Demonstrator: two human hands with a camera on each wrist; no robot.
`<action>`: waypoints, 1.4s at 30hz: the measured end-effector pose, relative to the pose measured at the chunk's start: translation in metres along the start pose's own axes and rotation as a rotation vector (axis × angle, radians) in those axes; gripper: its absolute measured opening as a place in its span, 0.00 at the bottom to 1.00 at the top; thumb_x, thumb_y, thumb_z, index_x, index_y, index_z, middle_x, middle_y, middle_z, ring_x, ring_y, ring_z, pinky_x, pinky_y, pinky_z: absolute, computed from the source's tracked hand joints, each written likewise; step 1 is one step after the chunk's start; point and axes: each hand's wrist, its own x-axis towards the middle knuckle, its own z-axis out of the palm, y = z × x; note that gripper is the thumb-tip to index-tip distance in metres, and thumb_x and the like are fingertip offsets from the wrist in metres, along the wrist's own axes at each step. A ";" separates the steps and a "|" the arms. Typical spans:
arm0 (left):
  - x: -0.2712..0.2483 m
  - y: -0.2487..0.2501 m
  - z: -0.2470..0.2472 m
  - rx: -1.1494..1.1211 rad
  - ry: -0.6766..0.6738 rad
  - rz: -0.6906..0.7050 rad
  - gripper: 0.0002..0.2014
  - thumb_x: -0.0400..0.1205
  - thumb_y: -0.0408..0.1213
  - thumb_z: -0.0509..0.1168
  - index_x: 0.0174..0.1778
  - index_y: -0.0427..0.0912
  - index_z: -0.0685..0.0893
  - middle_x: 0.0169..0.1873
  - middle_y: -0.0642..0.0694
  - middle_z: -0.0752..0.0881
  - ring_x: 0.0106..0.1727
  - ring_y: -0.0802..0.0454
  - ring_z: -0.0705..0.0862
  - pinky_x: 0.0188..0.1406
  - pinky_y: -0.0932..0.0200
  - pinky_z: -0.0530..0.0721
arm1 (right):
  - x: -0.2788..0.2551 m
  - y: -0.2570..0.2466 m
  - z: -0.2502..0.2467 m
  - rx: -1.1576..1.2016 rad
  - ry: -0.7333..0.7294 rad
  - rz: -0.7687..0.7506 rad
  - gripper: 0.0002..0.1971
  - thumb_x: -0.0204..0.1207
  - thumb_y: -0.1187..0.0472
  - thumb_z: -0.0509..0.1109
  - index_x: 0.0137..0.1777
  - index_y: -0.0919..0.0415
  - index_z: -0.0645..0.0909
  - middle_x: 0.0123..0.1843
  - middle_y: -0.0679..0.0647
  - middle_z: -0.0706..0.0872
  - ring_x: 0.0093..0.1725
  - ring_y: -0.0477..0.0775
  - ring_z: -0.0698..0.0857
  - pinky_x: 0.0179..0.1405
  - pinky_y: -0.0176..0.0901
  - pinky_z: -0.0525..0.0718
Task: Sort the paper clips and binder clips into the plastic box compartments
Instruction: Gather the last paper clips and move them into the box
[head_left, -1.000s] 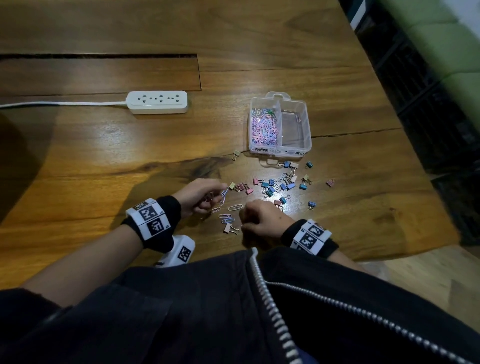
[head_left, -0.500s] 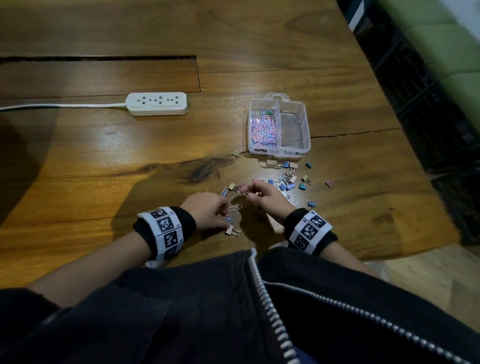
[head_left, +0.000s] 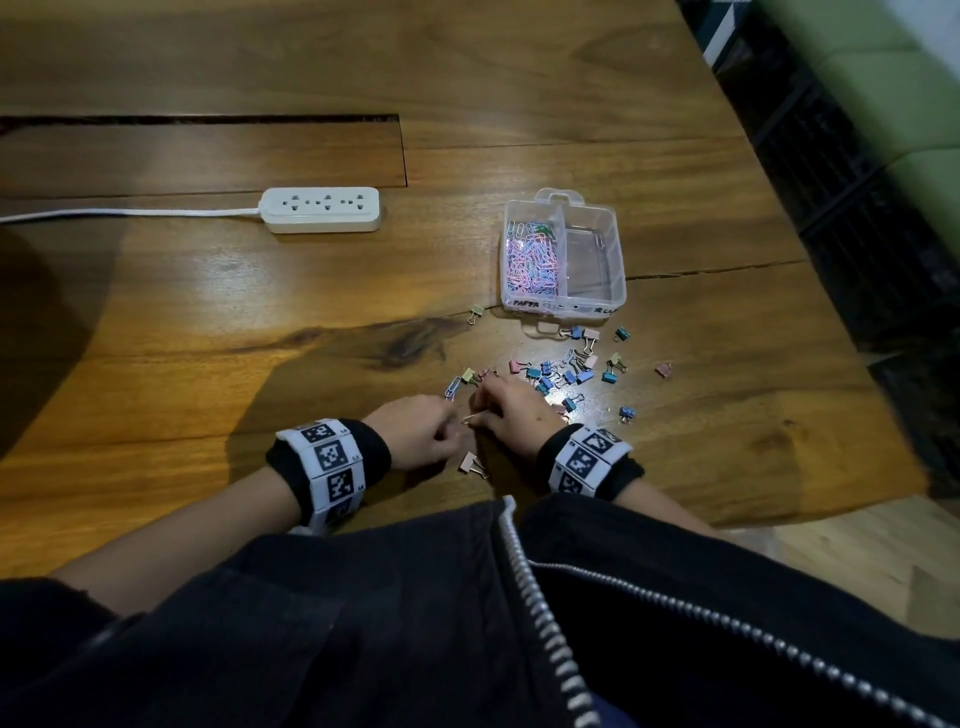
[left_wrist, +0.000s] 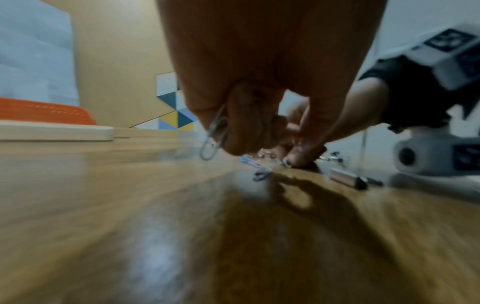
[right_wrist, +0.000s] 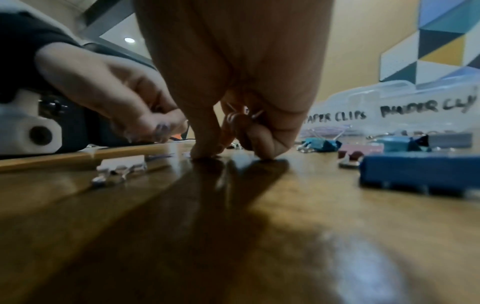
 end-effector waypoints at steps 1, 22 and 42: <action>-0.001 -0.003 -0.004 -0.127 0.048 -0.020 0.12 0.79 0.38 0.61 0.30 0.48 0.69 0.33 0.48 0.77 0.36 0.48 0.76 0.37 0.57 0.73 | 0.001 0.002 0.001 -0.028 -0.024 -0.005 0.09 0.74 0.60 0.68 0.50 0.64 0.77 0.55 0.61 0.79 0.56 0.59 0.77 0.57 0.48 0.74; -0.004 -0.018 -0.011 -0.009 0.086 -0.212 0.12 0.77 0.51 0.66 0.40 0.46 0.77 0.39 0.48 0.82 0.43 0.50 0.80 0.36 0.60 0.76 | 0.020 -0.018 -0.010 0.357 -0.046 0.088 0.07 0.73 0.52 0.68 0.40 0.53 0.74 0.44 0.54 0.84 0.45 0.55 0.83 0.48 0.49 0.81; 0.002 -0.009 -0.012 -0.130 -0.061 -0.314 0.15 0.82 0.47 0.54 0.41 0.40 0.80 0.41 0.42 0.81 0.44 0.45 0.80 0.43 0.54 0.78 | -0.004 -0.021 -0.008 -0.285 -0.262 -0.050 0.06 0.79 0.59 0.60 0.53 0.58 0.72 0.53 0.58 0.81 0.50 0.56 0.81 0.53 0.51 0.82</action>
